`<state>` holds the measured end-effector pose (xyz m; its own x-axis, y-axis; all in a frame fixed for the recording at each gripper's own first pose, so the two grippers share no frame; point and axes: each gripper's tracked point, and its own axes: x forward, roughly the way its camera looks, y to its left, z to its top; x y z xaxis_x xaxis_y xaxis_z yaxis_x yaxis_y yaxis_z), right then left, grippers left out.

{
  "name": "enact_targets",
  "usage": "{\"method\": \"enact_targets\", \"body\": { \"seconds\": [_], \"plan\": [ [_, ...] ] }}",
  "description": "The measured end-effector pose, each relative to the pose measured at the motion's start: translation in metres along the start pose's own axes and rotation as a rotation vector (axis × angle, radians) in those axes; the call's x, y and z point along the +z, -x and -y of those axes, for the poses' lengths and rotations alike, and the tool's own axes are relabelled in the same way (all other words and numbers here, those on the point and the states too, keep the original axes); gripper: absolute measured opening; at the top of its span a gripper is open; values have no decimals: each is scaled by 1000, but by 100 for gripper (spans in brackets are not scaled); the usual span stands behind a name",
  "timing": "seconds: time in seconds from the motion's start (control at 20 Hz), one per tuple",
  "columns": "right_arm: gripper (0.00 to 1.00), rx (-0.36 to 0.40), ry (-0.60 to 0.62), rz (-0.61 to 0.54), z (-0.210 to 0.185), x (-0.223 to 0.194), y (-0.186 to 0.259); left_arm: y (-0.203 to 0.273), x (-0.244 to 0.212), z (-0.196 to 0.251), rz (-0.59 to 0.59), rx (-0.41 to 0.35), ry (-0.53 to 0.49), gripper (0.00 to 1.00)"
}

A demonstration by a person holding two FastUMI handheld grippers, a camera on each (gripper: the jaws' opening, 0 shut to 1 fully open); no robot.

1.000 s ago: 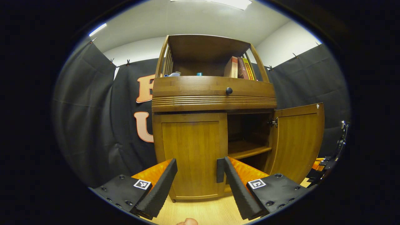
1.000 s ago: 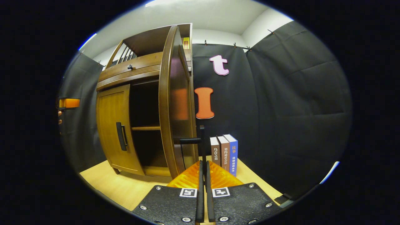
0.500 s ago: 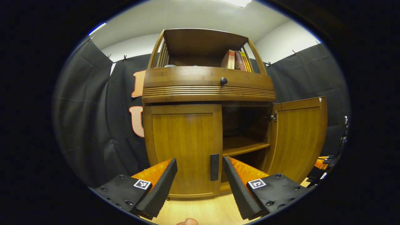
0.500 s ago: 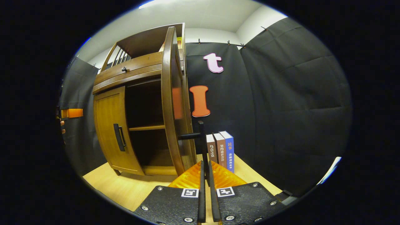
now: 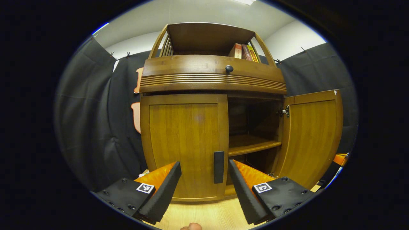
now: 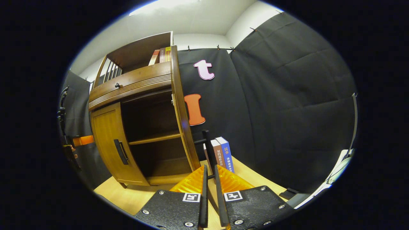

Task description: Open the right door of the double-door shoe cabinet with the right hand, and open the left door with the left hand.

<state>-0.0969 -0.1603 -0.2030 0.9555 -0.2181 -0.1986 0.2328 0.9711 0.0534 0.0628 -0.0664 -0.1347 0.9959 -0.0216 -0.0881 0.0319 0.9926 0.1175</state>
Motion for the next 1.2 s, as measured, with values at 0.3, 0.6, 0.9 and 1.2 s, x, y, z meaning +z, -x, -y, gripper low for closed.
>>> {"method": "enact_targets", "body": {
  "seconds": [0.3, 0.6, 0.9, 1.2],
  "plan": [
    [39, 15, 86, 36, -22, 8, 2, -30, -20, -4, 7, 41, -8, 96],
    [59, 60, 144, 80, -52, 26, -1, -50, -50, -4, -25, 42, 29, 98],
    [87, 25, 183, 142, -60, 44, -6, -77, -73, 14, -64, 8, 14, 96],
    [100, 35, 146, 142, -61, 47, -5, -102, -84, 28, -74, -19, 28, 96]
  ]
}}
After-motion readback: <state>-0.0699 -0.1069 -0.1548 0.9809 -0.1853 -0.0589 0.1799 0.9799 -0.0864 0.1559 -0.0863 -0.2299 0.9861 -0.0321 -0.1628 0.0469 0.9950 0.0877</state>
